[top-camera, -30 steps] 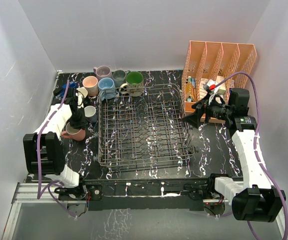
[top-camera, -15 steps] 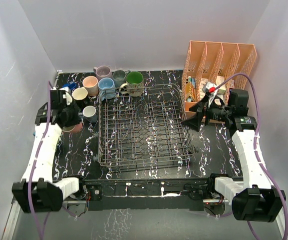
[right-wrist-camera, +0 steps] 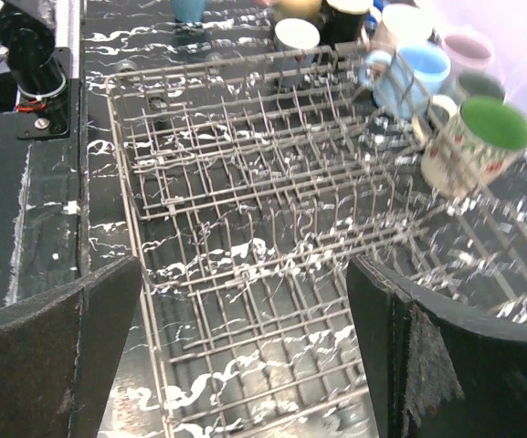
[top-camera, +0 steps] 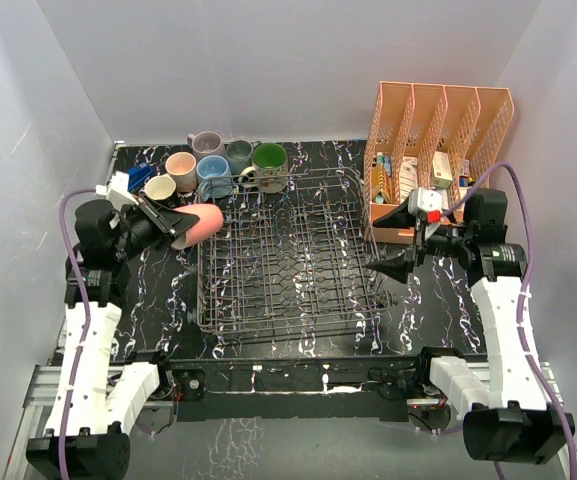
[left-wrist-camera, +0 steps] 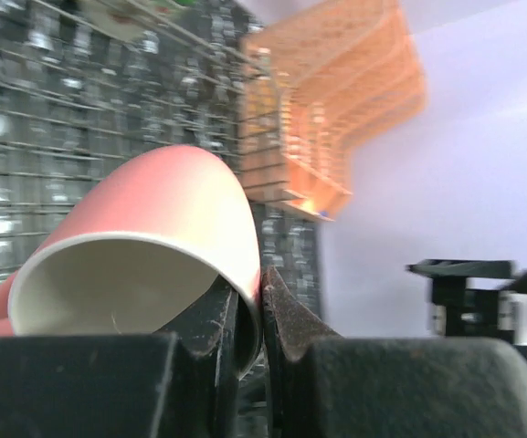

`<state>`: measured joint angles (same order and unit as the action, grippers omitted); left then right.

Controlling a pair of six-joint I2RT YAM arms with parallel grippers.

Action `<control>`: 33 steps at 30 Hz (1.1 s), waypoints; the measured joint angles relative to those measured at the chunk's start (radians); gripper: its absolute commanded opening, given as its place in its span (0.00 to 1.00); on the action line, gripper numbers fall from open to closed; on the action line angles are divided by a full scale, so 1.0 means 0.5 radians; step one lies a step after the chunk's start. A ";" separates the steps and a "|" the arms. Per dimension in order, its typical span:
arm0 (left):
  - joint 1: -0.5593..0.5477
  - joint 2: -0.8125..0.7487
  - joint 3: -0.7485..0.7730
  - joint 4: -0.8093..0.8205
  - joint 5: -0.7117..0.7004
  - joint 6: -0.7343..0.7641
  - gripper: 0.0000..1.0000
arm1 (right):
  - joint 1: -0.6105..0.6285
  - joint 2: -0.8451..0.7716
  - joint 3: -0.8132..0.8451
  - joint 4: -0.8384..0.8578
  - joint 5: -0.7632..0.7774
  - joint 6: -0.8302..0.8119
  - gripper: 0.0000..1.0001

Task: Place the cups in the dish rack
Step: Turn the cup upside down in the dish rack.

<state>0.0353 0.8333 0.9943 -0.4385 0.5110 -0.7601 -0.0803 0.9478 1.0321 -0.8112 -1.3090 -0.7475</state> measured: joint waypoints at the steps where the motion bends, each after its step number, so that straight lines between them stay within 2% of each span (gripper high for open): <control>1: -0.001 -0.030 -0.100 0.175 0.086 -0.161 0.00 | 0.000 -0.039 -0.007 0.004 -0.043 -0.051 0.98; 6: -0.039 -0.091 -0.436 0.833 0.280 -0.819 0.00 | 0.000 -0.214 -0.132 0.157 -0.224 -0.127 0.98; 12: -0.211 -0.119 -0.478 1.356 0.252 -1.219 0.00 | 0.000 -0.249 -0.199 0.443 -0.356 -0.030 0.98; 18: -0.730 -0.005 -0.483 1.739 0.084 -1.324 0.00 | 0.000 -0.217 -0.199 0.590 -0.422 0.022 0.99; 24: -1.215 0.369 -0.485 2.129 -0.095 -1.336 0.00 | 0.000 -0.234 -0.204 0.995 -0.224 0.513 0.99; 28: -1.376 0.607 -0.483 2.408 -0.185 -1.369 0.00 | 0.001 -0.348 -0.344 1.416 -0.137 0.910 0.99; 33: -1.470 0.857 -0.376 2.682 -0.231 -1.467 0.00 | 0.003 -0.483 -0.463 1.816 0.009 1.318 0.98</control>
<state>-0.6998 1.2617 0.8062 0.9024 0.3954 -1.4937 -0.0788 0.7063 0.8005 0.0967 -1.3045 -0.0883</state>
